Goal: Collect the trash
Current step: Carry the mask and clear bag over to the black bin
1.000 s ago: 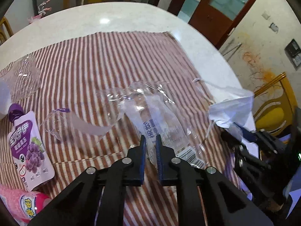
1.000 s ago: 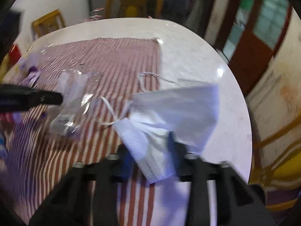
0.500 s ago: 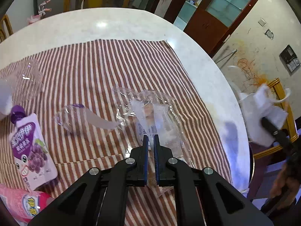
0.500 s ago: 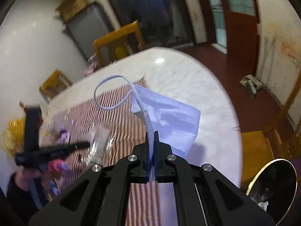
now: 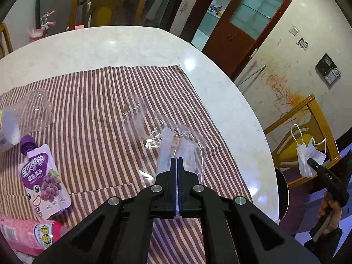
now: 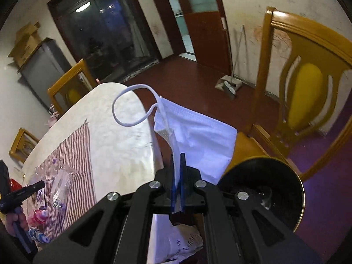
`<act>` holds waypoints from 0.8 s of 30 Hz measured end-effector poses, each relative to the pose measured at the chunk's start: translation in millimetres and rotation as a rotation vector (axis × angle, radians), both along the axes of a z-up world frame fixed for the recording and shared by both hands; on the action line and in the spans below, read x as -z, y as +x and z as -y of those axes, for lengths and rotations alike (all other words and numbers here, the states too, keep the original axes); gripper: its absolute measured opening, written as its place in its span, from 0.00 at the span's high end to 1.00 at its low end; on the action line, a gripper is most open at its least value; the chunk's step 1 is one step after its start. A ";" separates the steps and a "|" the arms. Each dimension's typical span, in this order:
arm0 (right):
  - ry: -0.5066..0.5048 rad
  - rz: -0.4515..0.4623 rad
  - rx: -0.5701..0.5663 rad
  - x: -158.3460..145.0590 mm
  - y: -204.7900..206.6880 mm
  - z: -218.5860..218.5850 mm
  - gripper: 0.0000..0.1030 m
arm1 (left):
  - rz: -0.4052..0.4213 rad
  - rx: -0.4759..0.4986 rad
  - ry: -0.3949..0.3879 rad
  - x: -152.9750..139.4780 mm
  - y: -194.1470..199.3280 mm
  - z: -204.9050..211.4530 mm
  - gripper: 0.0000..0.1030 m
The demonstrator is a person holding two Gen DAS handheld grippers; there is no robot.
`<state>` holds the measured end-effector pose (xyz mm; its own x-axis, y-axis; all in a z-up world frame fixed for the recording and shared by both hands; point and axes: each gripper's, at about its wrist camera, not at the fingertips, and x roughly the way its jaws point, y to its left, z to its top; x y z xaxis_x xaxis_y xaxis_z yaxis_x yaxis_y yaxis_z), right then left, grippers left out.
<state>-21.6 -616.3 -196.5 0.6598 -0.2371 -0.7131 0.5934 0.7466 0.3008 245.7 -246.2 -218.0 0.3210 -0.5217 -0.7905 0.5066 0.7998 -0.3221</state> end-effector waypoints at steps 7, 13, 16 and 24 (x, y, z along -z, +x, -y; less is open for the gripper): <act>0.014 0.006 -0.030 2.7 6.3 -5.0 0.96 | -0.016 -0.031 0.052 11.3 -1.9 -9.8 0.47; 0.024 0.004 -0.052 0.1 13.0 -6.2 0.96 | -0.069 0.009 0.083 31.1 0.2 0.7 0.26; 0.026 0.001 -0.063 0.5 14.9 -7.9 0.96 | -0.115 0.039 0.067 42.7 -1.3 7.5 0.26; 0.032 -0.002 -0.076 0.8 18.1 -10.2 0.96 | -0.105 0.114 0.109 52.6 -13.1 28.0 0.73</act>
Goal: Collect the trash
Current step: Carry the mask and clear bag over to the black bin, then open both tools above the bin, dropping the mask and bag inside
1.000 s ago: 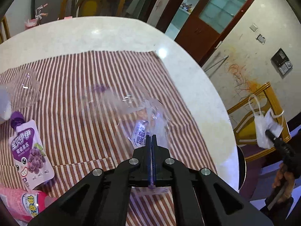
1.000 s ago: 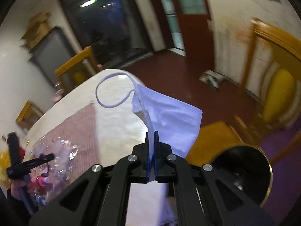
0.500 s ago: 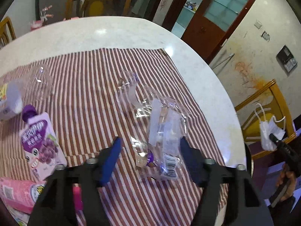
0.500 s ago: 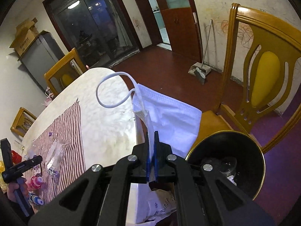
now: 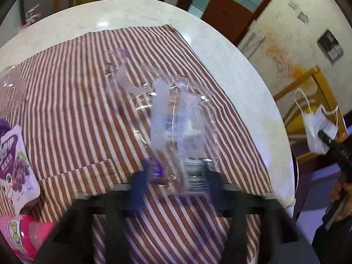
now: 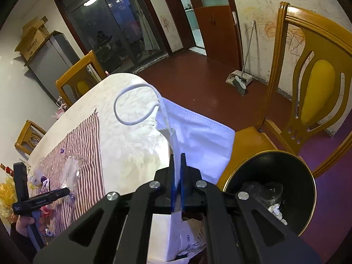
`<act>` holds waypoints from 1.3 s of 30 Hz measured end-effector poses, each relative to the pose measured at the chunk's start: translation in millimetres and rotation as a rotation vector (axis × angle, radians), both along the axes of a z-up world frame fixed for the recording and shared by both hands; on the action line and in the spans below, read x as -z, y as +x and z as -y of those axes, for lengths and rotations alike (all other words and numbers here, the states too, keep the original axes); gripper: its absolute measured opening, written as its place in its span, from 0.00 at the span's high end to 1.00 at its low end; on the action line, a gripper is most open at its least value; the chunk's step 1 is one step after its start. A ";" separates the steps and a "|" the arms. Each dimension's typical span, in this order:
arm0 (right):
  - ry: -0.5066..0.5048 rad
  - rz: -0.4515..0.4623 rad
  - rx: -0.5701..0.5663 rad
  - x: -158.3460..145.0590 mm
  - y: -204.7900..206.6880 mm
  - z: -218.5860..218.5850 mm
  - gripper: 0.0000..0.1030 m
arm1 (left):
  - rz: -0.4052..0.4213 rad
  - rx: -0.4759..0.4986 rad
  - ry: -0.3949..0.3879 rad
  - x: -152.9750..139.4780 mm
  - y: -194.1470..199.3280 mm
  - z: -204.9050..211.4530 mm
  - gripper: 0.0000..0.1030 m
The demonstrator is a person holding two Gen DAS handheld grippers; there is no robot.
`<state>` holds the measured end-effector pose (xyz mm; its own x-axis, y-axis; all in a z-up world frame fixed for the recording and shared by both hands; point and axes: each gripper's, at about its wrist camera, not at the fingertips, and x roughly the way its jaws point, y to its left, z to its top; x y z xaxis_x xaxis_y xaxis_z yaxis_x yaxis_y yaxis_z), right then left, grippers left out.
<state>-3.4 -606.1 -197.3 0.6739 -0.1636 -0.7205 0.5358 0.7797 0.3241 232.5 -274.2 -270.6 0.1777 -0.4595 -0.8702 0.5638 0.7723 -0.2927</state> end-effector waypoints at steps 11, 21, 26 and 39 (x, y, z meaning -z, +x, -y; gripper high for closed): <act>0.005 0.004 -0.017 -0.5 0.3 -3.9 0.96 | 0.074 0.008 -0.116 -44.5 -8.9 -19.3 0.90; 0.035 -0.078 0.121 19.4 -32.9 25.2 0.94 | 0.138 0.060 -0.183 -93.8 -25.9 -21.9 0.90; 0.136 -0.202 0.264 71.0 -68.7 55.8 0.90 | 0.158 0.151 -0.215 -113.3 -49.5 2.8 0.90; 0.148 -0.157 0.497 69.5 -156.2 78.4 0.33 | 0.109 0.494 -0.260 -104.9 -148.2 146.4 0.90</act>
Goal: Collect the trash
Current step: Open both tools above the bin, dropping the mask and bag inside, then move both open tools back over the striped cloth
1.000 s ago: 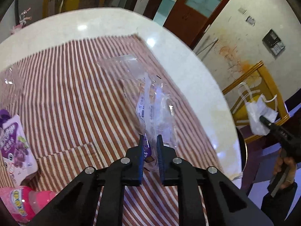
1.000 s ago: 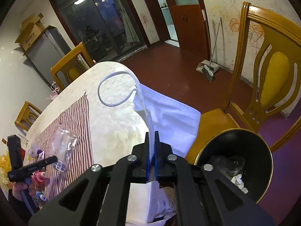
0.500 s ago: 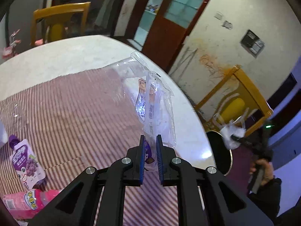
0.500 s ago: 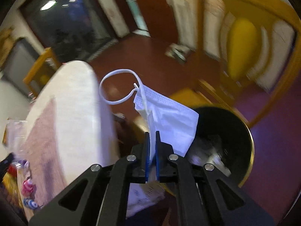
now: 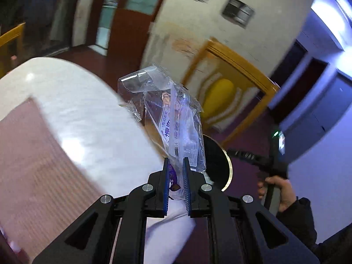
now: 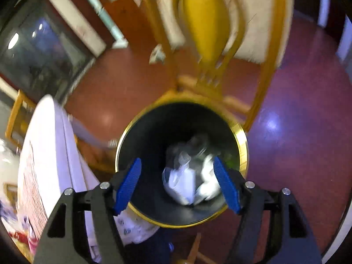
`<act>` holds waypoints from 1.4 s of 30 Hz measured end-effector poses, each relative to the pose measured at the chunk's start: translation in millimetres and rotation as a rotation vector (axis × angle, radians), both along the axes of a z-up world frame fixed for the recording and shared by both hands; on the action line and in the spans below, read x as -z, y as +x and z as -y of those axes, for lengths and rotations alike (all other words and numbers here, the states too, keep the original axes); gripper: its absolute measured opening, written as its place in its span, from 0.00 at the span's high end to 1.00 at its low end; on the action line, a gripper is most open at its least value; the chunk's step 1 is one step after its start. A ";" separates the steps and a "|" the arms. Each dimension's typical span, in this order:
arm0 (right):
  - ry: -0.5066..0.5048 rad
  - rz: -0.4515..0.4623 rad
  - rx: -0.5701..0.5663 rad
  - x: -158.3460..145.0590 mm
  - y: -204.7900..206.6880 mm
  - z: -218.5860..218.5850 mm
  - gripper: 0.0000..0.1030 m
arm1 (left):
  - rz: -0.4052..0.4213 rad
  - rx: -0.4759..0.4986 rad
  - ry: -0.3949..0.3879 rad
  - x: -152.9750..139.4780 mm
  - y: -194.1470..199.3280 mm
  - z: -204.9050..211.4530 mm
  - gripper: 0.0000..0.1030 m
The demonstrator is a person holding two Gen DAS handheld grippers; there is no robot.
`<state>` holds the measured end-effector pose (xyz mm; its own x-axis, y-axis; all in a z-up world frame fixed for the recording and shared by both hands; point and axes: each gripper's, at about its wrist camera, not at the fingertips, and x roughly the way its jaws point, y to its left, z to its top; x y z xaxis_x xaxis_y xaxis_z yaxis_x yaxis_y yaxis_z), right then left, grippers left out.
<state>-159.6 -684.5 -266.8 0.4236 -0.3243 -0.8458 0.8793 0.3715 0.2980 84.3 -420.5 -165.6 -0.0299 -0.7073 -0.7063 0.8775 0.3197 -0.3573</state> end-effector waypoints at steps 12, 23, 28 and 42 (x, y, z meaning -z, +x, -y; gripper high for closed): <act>-0.202 0.072 0.168 -69.6 -82.7 -10.6 0.25 | 0.016 0.300 0.270 118.4 -98.9 188.3 0.90; -0.181 0.107 0.153 -70.9 -89.2 -14.3 0.25 | 0.041 0.260 0.286 143.4 -121.1 201.8 0.06; -0.170 0.120 0.149 -73.3 -84.2 -17.4 0.19 | 0.104 0.236 0.258 126.1 -117.1 177.0 0.06; -0.295 0.201 -0.062 -105.4 -5.3 -80.9 0.04 | 0.289 -0.065 0.025 17.3 -56.1 32.8 0.06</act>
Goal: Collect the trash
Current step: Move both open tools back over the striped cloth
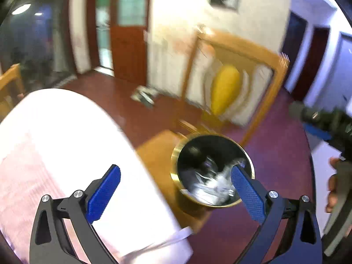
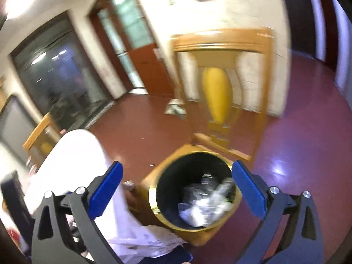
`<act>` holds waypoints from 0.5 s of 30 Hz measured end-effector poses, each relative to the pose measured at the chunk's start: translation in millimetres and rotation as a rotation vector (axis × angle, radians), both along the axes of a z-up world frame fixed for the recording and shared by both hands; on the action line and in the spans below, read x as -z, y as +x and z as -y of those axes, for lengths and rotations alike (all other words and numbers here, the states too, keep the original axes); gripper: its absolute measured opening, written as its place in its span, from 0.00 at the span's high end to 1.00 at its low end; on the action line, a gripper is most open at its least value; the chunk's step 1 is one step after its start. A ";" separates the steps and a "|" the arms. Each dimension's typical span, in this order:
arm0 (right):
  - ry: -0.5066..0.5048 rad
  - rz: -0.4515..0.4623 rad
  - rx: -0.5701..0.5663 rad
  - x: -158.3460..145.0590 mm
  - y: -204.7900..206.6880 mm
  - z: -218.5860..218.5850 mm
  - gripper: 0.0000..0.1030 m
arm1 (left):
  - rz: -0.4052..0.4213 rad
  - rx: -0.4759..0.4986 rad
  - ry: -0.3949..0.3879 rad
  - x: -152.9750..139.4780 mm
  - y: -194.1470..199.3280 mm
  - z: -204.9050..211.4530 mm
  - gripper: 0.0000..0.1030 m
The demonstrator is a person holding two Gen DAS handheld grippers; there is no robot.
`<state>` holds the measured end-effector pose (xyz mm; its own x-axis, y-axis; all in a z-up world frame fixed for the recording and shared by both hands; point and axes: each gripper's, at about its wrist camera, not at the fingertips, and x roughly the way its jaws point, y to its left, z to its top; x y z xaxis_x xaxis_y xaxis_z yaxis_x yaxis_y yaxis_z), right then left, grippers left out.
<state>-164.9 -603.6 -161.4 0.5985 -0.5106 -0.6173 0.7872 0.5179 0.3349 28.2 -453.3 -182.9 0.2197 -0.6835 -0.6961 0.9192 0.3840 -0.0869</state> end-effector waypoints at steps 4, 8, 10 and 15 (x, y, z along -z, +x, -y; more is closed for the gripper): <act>-0.034 0.097 -0.193 -18.5 51.0 -42.7 0.04 | 0.070 -0.182 -0.086 -37.8 28.2 -90.5 0.06; -0.095 0.182 -0.461 -43.9 111.8 -106.2 0.04 | 0.144 -0.367 -0.140 -71.2 50.5 -180.6 0.05; -0.134 0.197 -0.584 -56.0 139.6 -139.8 0.04 | 0.196 -0.470 -0.159 -89.1 56.8 -229.5 0.05; -0.152 0.221 -0.860 -78.5 206.0 -222.9 0.04 | 0.278 -0.692 -0.166 -110.1 63.9 -334.2 0.06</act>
